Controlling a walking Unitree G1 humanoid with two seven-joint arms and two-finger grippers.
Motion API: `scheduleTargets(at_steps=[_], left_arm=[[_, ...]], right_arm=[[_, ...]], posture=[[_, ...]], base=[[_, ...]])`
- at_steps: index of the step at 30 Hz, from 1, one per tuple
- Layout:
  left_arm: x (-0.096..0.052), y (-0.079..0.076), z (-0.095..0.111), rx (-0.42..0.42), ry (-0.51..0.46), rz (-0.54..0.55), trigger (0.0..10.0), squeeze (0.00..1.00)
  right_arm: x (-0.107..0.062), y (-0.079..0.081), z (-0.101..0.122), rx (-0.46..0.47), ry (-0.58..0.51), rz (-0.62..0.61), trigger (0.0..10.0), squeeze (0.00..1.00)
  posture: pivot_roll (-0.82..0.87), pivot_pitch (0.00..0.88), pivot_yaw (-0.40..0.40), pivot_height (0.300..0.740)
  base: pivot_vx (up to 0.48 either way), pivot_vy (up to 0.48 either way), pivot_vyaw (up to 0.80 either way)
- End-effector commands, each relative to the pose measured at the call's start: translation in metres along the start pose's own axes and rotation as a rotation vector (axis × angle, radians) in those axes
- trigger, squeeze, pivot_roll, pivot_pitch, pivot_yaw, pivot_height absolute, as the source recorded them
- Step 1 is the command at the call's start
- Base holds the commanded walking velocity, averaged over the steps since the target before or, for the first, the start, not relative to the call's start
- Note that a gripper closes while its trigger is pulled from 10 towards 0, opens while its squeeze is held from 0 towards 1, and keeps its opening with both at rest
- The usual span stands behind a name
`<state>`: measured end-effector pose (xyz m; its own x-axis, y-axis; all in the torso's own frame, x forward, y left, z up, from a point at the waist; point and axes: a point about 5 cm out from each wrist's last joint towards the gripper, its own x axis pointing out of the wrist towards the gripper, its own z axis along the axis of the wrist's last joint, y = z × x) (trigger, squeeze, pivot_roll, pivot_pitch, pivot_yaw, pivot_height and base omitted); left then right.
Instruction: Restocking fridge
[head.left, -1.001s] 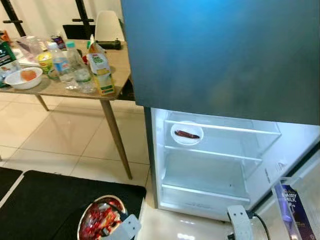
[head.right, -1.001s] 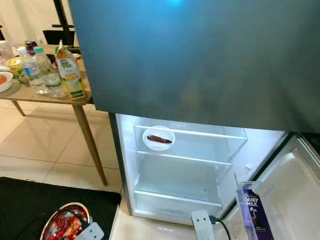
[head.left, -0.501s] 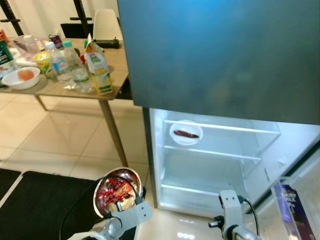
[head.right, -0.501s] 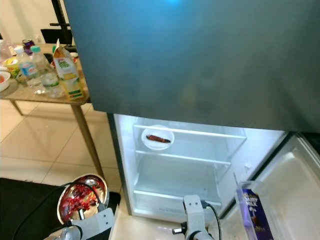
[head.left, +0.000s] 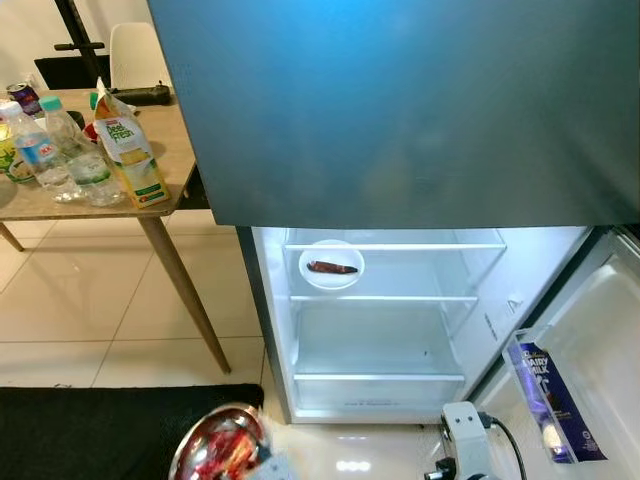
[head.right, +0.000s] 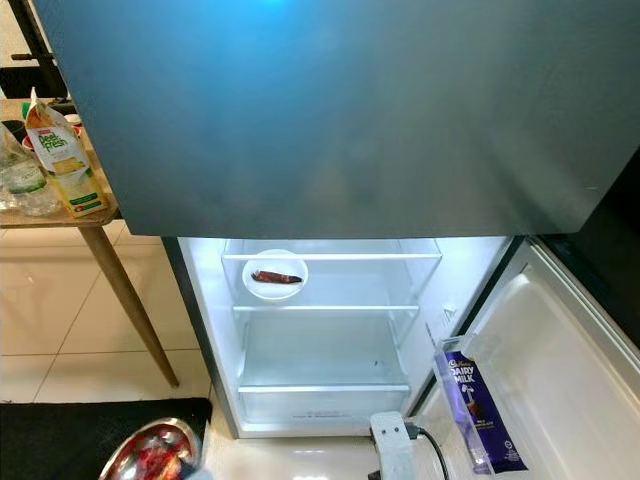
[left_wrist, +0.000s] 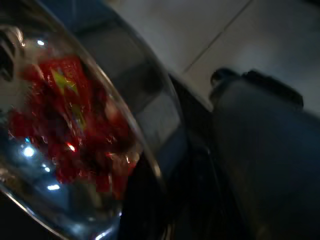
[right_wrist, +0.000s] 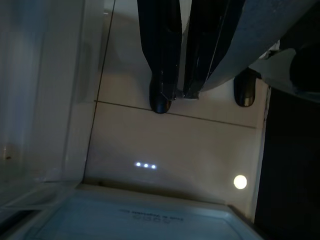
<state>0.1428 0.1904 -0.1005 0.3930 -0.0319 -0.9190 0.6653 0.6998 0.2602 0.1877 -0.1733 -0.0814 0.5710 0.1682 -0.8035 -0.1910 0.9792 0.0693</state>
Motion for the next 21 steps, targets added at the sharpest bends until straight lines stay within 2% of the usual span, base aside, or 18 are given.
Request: scheduleTargets(at_steps=[1, 5, 7, 10, 17, 21], left_arm=[[-0.003, -0.011, -0.023, -0.05, 0.082, -0.032, 10.0, 0.0], [-0.006, -0.018, -0.036, -0.112, 0.123, -0.041, 10.0, 0.0], [-0.006, -0.018, -0.036, -0.112, 0.123, -0.041, 10.0, 0.0], [-0.006, -0.017, -0.039, -0.164, 0.134, -0.024, 10.0, 0.0], [-0.007, -0.014, -0.042, -0.188, 0.145, -0.003, 10.0, 0.0], [-0.007, -0.013, -0.042, -0.192, 0.145, -0.001, 10.0, 0.0]], right_arm=[[-0.001, 0.001, -0.004, -0.018, 0.018, 0.009, 10.0, 0.0], [-0.001, 0.0, -0.008, -0.029, 0.036, 0.003, 10.0, 0.0], [-0.001, 0.0, -0.008, -0.029, 0.036, 0.003, 10.0, 0.0], [-0.004, -0.003, -0.017, -0.036, 0.067, -0.008, 10.0, 0.0], [-0.007, -0.005, -0.026, -0.023, 0.087, -0.016, 10.0, 0.0], [-0.006, -0.005, -0.024, -0.023, 0.077, -0.015, 10.0, 0.0]], posture=[[-0.05, 0.0, 0.007, 0.74], [-0.04, 0.0, 0.007, 0.74], [-0.04, 0.0, 0.007, 0.74], [-0.04, 0.0, 0.005, 0.74], [-0.04, 0.0, 0.005, 0.74], [-0.04, 0.0, 0.008, 0.74]], base=[[0.0, 0.0, 0.0], [0.0, 0.0, 0.0], [0.0, 0.0, 0.0], [0.0, 0.0, -0.73], [0.0, 0.0, -0.8], [0.0, 0.0, 0.0]])
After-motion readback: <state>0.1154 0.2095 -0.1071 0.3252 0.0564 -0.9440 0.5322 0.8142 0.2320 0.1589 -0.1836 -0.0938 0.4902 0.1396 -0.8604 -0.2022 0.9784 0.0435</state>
